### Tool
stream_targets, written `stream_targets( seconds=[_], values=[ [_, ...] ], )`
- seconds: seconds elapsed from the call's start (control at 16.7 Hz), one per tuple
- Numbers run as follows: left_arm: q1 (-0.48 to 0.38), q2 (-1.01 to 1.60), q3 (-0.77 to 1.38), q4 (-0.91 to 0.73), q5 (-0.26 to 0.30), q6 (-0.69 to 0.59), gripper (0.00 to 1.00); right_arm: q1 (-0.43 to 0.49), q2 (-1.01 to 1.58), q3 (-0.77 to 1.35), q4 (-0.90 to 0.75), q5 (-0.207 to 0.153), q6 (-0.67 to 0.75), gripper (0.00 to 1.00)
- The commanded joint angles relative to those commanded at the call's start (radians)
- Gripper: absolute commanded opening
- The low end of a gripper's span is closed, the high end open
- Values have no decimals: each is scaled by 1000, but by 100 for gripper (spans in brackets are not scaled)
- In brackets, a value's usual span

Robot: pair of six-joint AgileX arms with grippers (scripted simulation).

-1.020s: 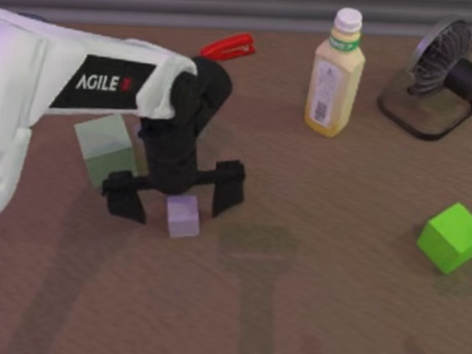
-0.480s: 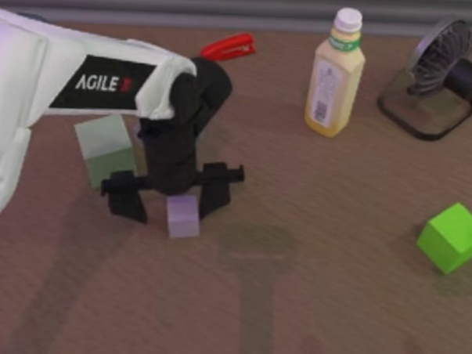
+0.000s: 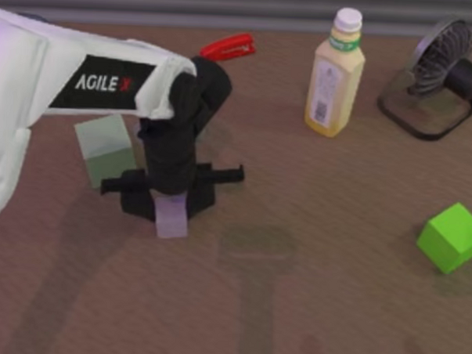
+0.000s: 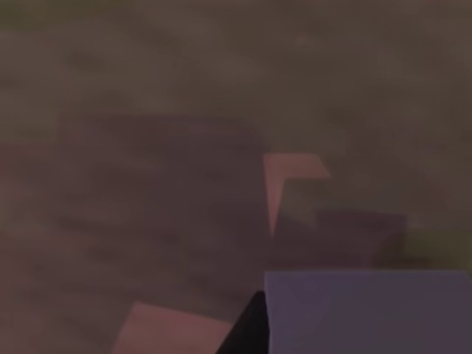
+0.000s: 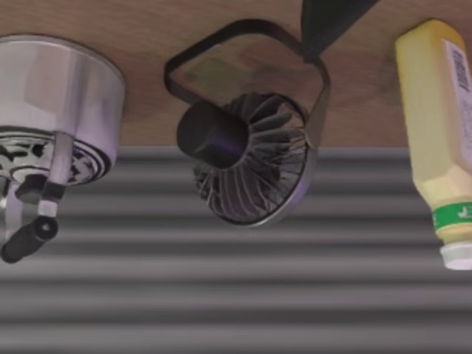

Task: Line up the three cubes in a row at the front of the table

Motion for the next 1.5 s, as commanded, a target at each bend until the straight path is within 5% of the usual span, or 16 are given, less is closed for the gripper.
stream_targets(
  seconds=[1.2,1.5],
  values=[
    [14,-135,138,-255,-17,11,0,0,0,0,0,0,0,100],
    [-141,-54,290,-335,-18,-103,0,0,0,0,0,0,0,100]
  ],
)
